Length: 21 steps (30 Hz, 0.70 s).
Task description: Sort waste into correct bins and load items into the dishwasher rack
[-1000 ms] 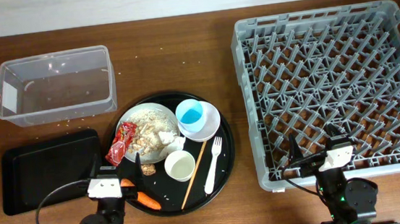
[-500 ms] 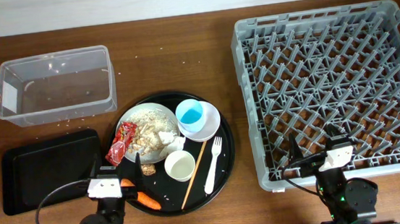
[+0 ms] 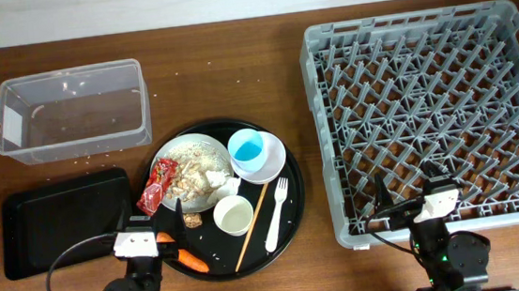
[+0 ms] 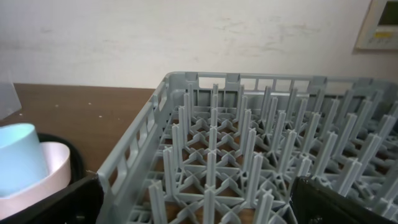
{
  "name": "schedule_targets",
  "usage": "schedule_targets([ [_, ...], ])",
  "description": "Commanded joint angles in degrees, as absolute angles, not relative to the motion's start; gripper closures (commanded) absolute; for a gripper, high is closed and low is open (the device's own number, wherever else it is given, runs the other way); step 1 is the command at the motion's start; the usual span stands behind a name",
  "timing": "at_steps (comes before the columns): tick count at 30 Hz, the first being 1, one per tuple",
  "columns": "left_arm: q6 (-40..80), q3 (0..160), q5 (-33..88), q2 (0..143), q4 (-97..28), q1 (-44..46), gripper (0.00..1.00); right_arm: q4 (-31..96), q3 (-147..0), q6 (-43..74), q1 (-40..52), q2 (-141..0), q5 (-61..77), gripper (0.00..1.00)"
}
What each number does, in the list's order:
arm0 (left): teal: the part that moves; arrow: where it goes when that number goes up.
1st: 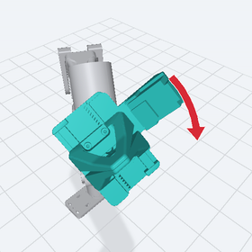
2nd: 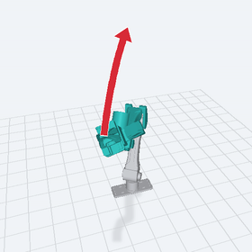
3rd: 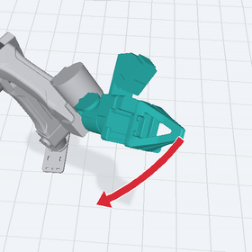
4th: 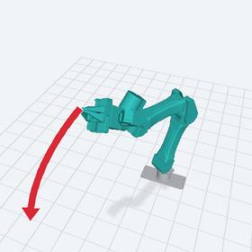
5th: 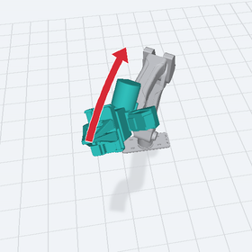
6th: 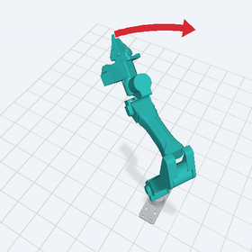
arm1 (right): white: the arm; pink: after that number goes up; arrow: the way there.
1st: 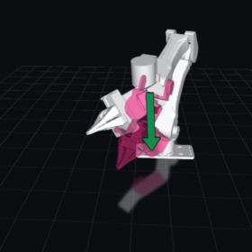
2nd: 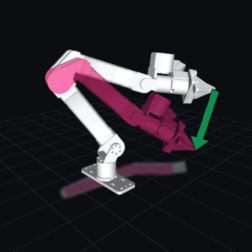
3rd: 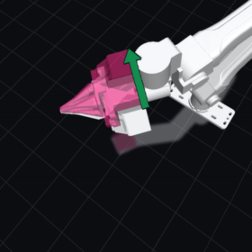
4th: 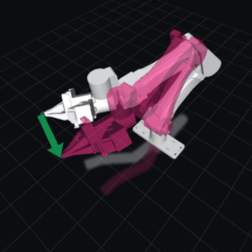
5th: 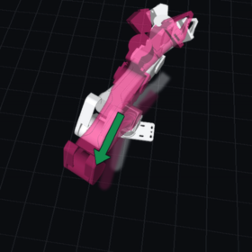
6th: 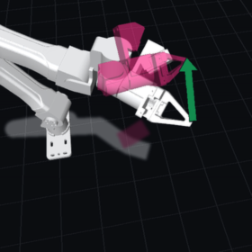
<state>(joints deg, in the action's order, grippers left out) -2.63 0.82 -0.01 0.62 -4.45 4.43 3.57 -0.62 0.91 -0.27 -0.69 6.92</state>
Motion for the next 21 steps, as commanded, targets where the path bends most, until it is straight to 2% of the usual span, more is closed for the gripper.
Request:
schedule_targets([
  [1, -3.51, 0.82, 0.21, 0.38, -3.6, 4.34, 0.01, 3.9, -0.4, 9.72, 0.01, -0.43, 7.27, 0.01],
  [7, -3.03, 13.04, 0.23, 6.59, -17.43, 4.34, 0.01, 13.41, -10.26, 10.2, -0.01, -3.46, 7.27, 0.01],
  [11, -3.03, 28.18, 0.23, 23.99, -27.22, 4.34, 0.01, 22.24, -23.44, 9.89, -0.01, -16.51, 7.22, 0.01],
  [15, -3.07, 47.05, 0.25, 48.84, -41.56, 4.34, 0.01, 38.48, -40.25, 9.21, -0.01, -36.45, 6.81, 0.01],
  [18, -3.05, 57.36, 0.25, 61.87, -51.29, 4.34, 0.01, 48.82, -50.52, 7.35, -0.01, -48.51, 6.83, 0.01],
  [21, -3.05, 58.76, 0.23, 69.67, -51.57, 4.34, 0.01, 51.27, -53.95, 7.35, -0.03, -55.72, 6.81, 0.01],
])
